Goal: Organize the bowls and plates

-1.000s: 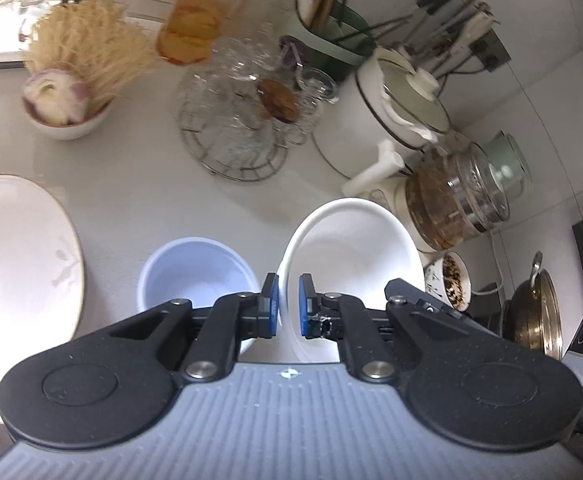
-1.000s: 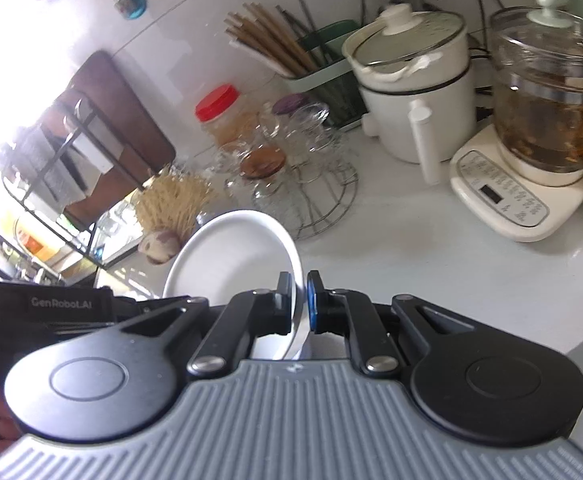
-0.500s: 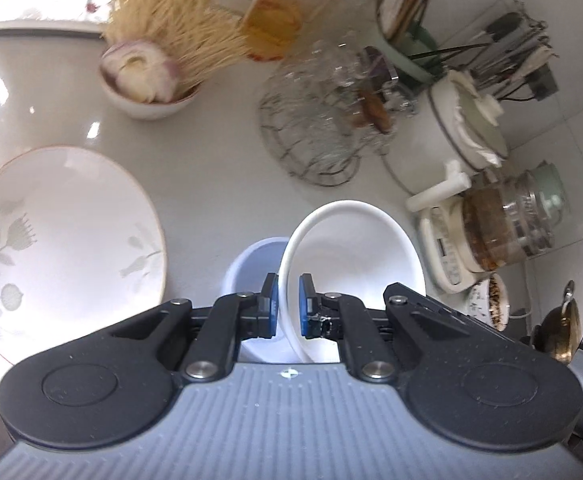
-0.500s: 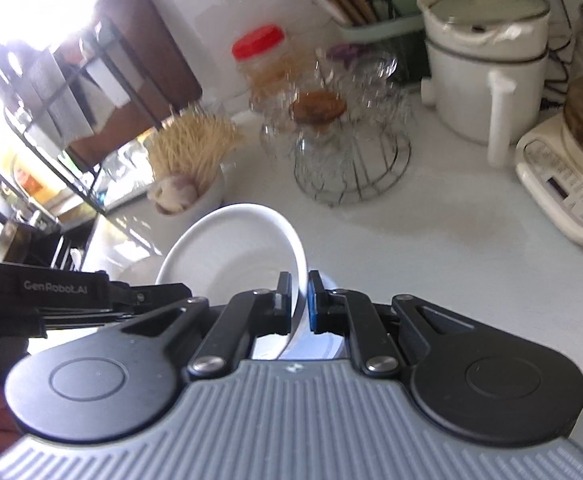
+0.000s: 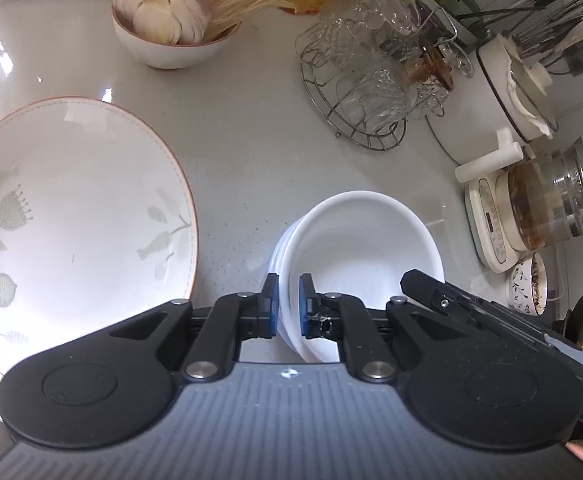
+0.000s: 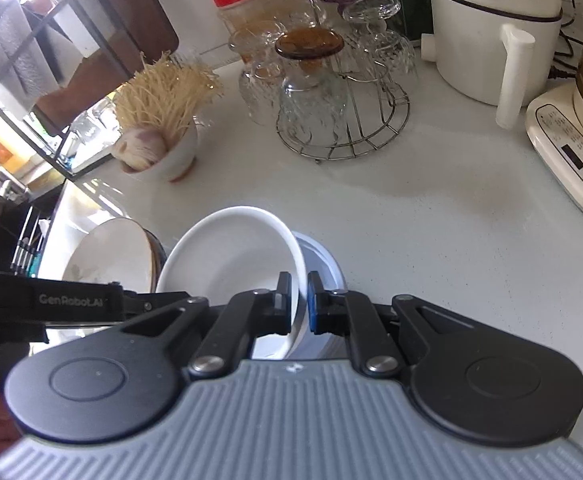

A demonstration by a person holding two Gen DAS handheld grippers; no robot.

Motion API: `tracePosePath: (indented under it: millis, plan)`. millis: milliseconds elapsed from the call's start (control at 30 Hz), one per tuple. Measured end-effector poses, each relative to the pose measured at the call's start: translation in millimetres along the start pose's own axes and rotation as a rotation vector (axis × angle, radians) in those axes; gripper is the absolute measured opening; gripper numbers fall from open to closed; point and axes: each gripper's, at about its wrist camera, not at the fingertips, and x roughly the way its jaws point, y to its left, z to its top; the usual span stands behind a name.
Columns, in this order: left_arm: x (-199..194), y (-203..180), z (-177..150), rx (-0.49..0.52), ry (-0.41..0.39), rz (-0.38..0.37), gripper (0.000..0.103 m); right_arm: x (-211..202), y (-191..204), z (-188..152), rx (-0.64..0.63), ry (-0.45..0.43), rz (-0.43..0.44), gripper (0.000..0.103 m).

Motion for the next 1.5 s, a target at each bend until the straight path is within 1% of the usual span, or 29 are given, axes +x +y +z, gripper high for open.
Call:
tracePosePath:
  millis: [33,267,333,400,433,467,500,533,567,633,800,933,1000,1067,1133,1233,1267,1333,1367,1500]
  plan:
    - [1.2,0.4,0.6,0.002,0.002,0.001,0.01,1.1,-0.7,0.6,0.005,0.003,-0.002,0.012]
    - [5.1,-0.4,3.7,0.017,0.005,0.013,0.011,0.8,-7.5,3.1,0.051,-0.006,-0.014,0.013]
    - [3.6,-2.8,3.5,0.05,-0.008,0.022,0.012,1.0,-7.5,5.1,0.054,-0.01,-0.022,0.013]
    - [3.0,-7.1,3.3,0.083,-0.018,0.043,0.015,0.2,-9.3,6.6,0.061,-0.016,-0.028,0.013]
    - [2.7,-8.4,2.8,0.091,-0.023,0.046,0.021,-0.2,-10.2,7.3,0.066,-0.018,-0.034,0.015]
    - [2.2,-9.2,2.5,0.097,-0.028,0.049,0.027,-0.7,-11.3,8.0,0.074,-0.021,-0.037,0.023]
    - [1.5,-9.3,1.9,0.102,-0.034,0.05,0.029,-0.8,-12.7,8.6,0.084,-0.028,-0.033,0.032]
    - [0.6,-8.9,1.1,0.103,-0.037,0.052,0.032,-1.3,-14.5,8.9,0.094,-0.035,-0.029,0.047]
    - [0.3,-8.6,0.8,0.102,-0.039,0.051,0.032,-1.2,-16.4,9.3,0.103,-0.041,-0.028,0.056]
    - [-2.0,-7.8,-0.5,0.103,-0.045,0.049,0.034,1.0,-20.8,10.0,0.121,-0.034,-0.038,0.058]
    - [-9.1,-6.5,-3.0,0.104,-0.073,0.059,0.041,16.8,-43.1,6.5,0.241,0.02,0.001,0.058]
    - [-9.8,-6.4,-3.3,0.095,-0.079,0.056,0.042,31.0,-50.5,-0.6,0.292,0.068,0.036,0.058]
    - [-8.8,-7.4,-3.9,0.096,-0.074,0.047,0.042,35.9,-53.0,-5.0,0.323,0.087,0.04,0.057]
    - [-6.7,-10.0,-4.4,0.109,-0.069,0.05,0.042,40.7,-54.1,-8.3,0.342,0.114,0.058,0.044]
    - [-3.3,-11.7,-4.8,0.116,-0.06,0.052,0.042,45.2,-54.4,-10.8,0.349,0.129,0.084,0.043]
    - [1.5,-12.8,-6.9,0.109,-0.038,0.042,0.042,53.7,-56.1,-18.0,0.401,0.174,0.117,0.035]
    - [3.4,-12.9,-8.3,0.108,-0.03,0.044,0.042,55.9,-55.7,-20.6,0.413,0.184,0.12,0.035]
    - [7.6,-12.7,-11.1,0.1,-0.011,0.051,0.042,59.5,-53.4,-24.2,0.415,0.191,0.122,0.033]
    - [9.2,-12.3,-12.0,0.096,-0.002,0.051,0.042,60.4,-53.7,-25.4,0.419,0.191,0.129,0.027]
    - [12.1,-11.6,-13.1,0.083,0.009,0.064,0.042,60.3,-58.5,-27.6,0.453,0.192,0.143,0.022]
